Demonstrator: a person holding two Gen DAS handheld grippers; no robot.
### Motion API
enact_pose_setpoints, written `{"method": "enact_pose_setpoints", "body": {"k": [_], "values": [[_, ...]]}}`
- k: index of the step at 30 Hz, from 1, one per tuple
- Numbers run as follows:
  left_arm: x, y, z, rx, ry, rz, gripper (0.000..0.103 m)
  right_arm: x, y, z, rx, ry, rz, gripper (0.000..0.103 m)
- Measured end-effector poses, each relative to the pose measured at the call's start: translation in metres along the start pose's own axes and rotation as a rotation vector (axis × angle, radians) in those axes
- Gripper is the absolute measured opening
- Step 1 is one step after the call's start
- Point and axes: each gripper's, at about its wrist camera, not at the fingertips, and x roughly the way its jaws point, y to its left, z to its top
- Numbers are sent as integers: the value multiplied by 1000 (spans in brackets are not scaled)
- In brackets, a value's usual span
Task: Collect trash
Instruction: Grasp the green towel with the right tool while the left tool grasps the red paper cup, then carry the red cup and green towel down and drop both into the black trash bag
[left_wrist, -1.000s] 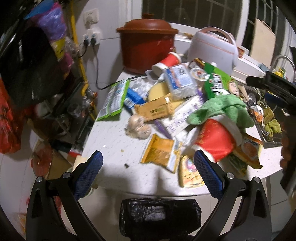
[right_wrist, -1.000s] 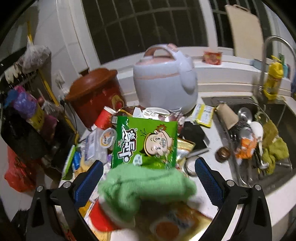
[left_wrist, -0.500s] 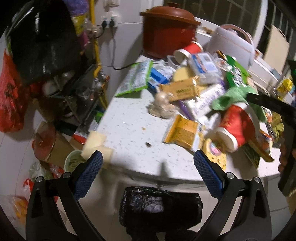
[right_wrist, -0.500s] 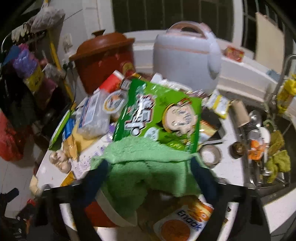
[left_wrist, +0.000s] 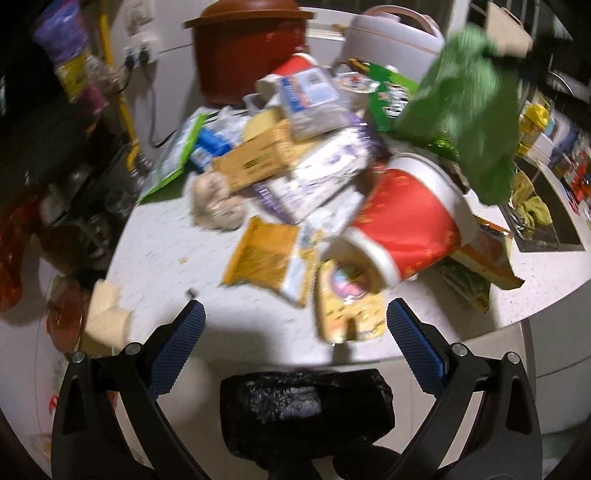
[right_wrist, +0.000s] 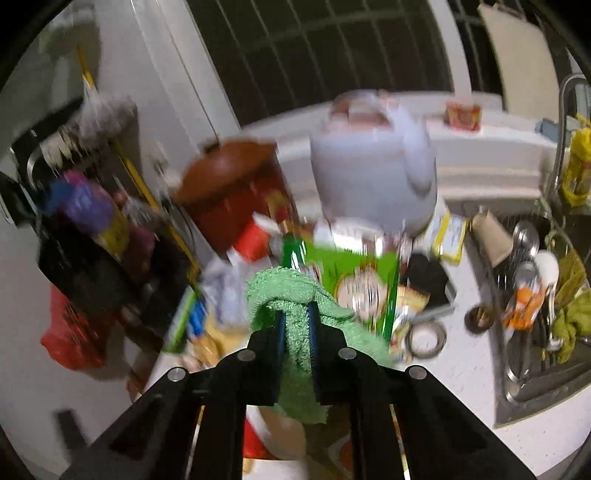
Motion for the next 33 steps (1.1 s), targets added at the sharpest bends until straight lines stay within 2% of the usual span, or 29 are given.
{"method": "enact_pose_setpoints", "body": {"k": [6,8,11,12,14,17,19,20,25,30,33], "values": [[19,-34,14,137,-39,30,96,-82,12,22,-41,-138,65,12],[23,-40,21,174,-61,36,96,-114,13,18,-53,-176,89,12],[25,-49,31,231,-98,17,96,-144,7,7,-56,-183,101,12],[25,-51,34,245,-103,0,96,-150,4,1,-47,-176,101,12],[33,-56,39,285,-75,-86,96,-156,-8,-12,-9,-148,107,12],[48,-58,44,311,-34,-92,96,-156,-24,-34,47,-111,85,13],[47,-56,47,298,-43,-120,88,-155,-33,-48,78,-87,74,13],[44,-54,48,289,-47,-141,71,-151,-37,-56,88,-66,66,13],[38,-36,52,201,-40,-237,67,-137,-38,-82,83,25,52,13],[0,-11,49,113,-98,-319,66,-122,-23,-103,17,119,92,13],[-45,14,34,98,-173,-383,66,-112,-5,-116,-44,181,146,13]]}}
